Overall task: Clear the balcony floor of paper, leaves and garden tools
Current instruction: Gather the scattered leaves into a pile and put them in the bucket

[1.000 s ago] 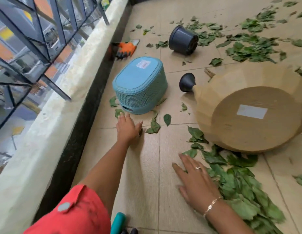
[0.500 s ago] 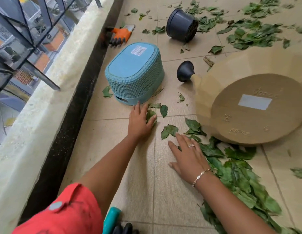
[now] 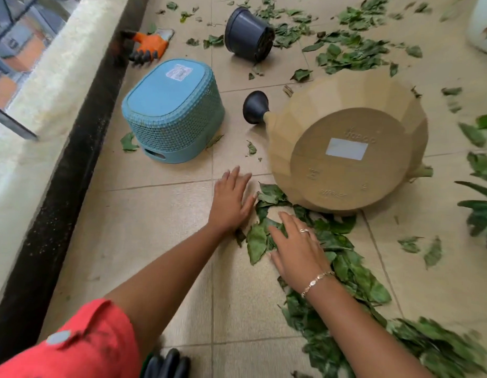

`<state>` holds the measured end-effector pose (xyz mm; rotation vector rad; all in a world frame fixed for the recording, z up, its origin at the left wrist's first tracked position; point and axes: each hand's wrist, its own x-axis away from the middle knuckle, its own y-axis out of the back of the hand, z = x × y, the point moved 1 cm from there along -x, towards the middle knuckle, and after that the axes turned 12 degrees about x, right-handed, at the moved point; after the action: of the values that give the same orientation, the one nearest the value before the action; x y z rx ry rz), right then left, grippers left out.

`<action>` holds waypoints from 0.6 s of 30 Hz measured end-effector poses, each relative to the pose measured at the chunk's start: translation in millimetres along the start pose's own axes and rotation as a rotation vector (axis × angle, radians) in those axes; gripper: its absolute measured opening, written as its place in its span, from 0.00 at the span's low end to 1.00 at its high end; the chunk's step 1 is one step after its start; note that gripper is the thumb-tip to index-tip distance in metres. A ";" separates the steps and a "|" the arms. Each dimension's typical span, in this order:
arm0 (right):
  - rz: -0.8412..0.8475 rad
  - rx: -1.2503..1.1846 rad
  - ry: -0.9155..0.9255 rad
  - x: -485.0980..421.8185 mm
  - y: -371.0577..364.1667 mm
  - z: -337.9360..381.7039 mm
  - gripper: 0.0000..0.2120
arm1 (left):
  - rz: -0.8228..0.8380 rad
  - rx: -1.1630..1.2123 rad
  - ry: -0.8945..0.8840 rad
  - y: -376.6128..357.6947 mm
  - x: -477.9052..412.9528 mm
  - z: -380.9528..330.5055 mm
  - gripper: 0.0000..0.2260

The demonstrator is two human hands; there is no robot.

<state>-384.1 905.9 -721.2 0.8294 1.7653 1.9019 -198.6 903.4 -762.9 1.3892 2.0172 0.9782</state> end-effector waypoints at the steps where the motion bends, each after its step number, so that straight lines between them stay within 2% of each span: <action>1: 0.035 -0.012 0.000 -4.2 -0.1 0.0 0.26 | 0.070 -0.016 -0.028 -5.8 -3.4 -4.2 0.24; 3: 0.076 -0.005 0.017 -1.7 0.5 0.0 0.25 | 0.163 0.000 -0.114 -20.5 6.8 -22.2 0.27; 5: -0.003 0.036 -0.008 11.4 2.2 -3.2 0.18 | 0.178 0.090 -0.170 -35.3 28.1 -39.4 0.30; 8: -0.176 -0.034 -0.109 41.8 -1.9 -3.5 0.13 | 0.166 0.388 -0.123 -43.6 57.1 -56.5 0.23; 11: -0.208 -0.015 -0.150 63.0 -13.0 10.7 0.19 | 0.046 0.614 -0.039 -41.1 80.3 -61.4 0.18; 13: -0.129 0.043 -0.110 71.0 -24.6 18.4 0.24 | 0.013 0.662 -0.020 -41.7 92.3 -63.3 0.18; 18: -0.065 0.188 -0.056 78.5 -49.5 -22.3 0.28 | 0.118 0.706 -0.040 -54.5 105.5 -89.1 0.17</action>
<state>-461.4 946.6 -759.3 0.8702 1.9347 1.6748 -333.1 965.2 -751.0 1.8669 2.3845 0.2584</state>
